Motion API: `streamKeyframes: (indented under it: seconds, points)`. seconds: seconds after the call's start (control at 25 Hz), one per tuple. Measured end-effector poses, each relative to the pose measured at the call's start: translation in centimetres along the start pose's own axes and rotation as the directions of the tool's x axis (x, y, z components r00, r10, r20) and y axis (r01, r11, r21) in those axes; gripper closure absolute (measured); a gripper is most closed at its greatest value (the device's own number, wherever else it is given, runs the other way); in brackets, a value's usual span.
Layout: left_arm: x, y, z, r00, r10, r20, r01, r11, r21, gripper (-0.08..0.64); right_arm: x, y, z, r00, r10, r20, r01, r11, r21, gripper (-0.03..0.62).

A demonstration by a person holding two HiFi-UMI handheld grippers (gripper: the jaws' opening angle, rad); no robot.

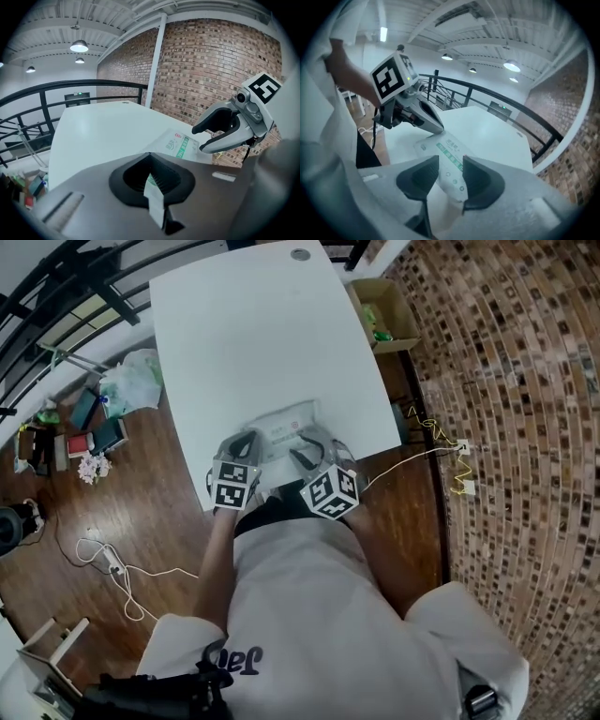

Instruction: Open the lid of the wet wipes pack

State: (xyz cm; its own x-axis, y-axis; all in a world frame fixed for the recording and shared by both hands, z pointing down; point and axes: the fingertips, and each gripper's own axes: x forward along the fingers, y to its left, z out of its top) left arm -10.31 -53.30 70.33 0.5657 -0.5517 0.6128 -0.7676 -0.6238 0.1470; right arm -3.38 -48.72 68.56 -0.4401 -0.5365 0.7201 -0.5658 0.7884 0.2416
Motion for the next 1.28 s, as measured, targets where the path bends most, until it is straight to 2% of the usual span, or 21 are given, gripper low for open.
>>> streamKeyframes:
  seconds: [0.16,0.28,0.4,0.64,0.76,1.08,1.28]
  points:
    - [0.2,-0.1,-0.2,1.0,0.004,0.001,-0.004,1.0,0.002,0.545,1.4,0.6,-0.6,0.999,-0.009,-0.039,0.001,0.98,-0.197,0.449]
    - [0.3,-0.1,-0.2,1.0,0.012,-0.014,-0.011,1.0,0.023,0.545,2.2,0.8,-0.9,0.998,-0.024,-0.059,0.007,0.962,-0.272,0.456]
    - [0.3,-0.1,-0.4,1.0,0.016,-0.024,-0.015,0.999,0.032,0.545,2.4,1.1,-1.0,0.997,-0.034,-0.067,0.012,0.951,-0.309,0.471]
    - [0.5,0.0,-0.3,1.0,0.02,-0.022,-0.019,0.999,0.04,0.545,2.0,1.2,-0.5,0.998,-0.012,-0.062,-0.009,0.944,-0.329,0.533]
    - [0.7,0.0,-0.5,0.999,0.022,-0.028,-0.021,0.999,0.038,0.545,1.2,0.9,0.3,1.0,0.003,-0.024,-0.01,0.95,-0.311,0.565]
    - [0.9,-0.4,-0.7,0.999,0.016,-0.05,-0.015,0.999,0.036,0.545,-0.1,-3.0,4.1,0.998,0.031,0.056,-0.02,0.981,-0.192,0.572]
    - [1.2,-0.8,-0.6,0.998,0.015,-0.063,-0.015,1.0,0.011,0.545,1.7,-5.6,6.0,0.997,0.058,0.046,-0.05,0.985,-0.165,0.571]
